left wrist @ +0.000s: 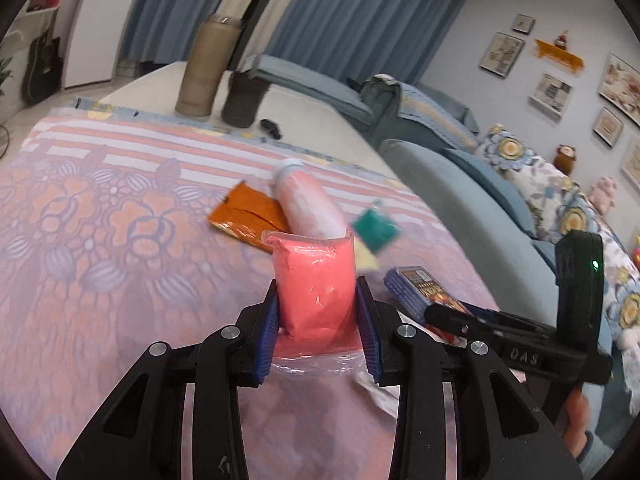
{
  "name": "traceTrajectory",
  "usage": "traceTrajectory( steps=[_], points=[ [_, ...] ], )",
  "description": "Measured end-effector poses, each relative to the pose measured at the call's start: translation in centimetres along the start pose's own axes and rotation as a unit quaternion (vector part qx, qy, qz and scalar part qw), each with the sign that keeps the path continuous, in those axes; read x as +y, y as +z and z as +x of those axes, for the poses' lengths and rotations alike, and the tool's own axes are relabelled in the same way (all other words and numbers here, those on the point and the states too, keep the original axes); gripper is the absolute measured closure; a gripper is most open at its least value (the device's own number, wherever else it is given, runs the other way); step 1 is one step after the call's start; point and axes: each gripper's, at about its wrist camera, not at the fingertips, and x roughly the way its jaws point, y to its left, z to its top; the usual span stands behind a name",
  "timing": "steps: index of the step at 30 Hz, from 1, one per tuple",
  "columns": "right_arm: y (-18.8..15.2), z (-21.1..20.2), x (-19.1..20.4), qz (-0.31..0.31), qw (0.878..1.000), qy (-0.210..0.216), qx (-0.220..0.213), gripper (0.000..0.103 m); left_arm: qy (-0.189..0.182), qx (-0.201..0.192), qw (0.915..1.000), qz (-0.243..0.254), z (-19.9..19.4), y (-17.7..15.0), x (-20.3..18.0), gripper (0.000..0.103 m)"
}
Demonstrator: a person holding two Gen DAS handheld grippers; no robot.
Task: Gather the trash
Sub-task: 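Carry pink bag and card box to the blue basket and release both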
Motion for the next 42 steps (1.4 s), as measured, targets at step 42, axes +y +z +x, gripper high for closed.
traceTrajectory(
  steps=[42],
  points=[
    [-11.8,-26.3,-14.7,0.192,0.945,-0.201,-0.172,0.047,-0.161,0.028,0.9597,0.229,-2.4,-3.8,-29.9,0.069]
  ],
)
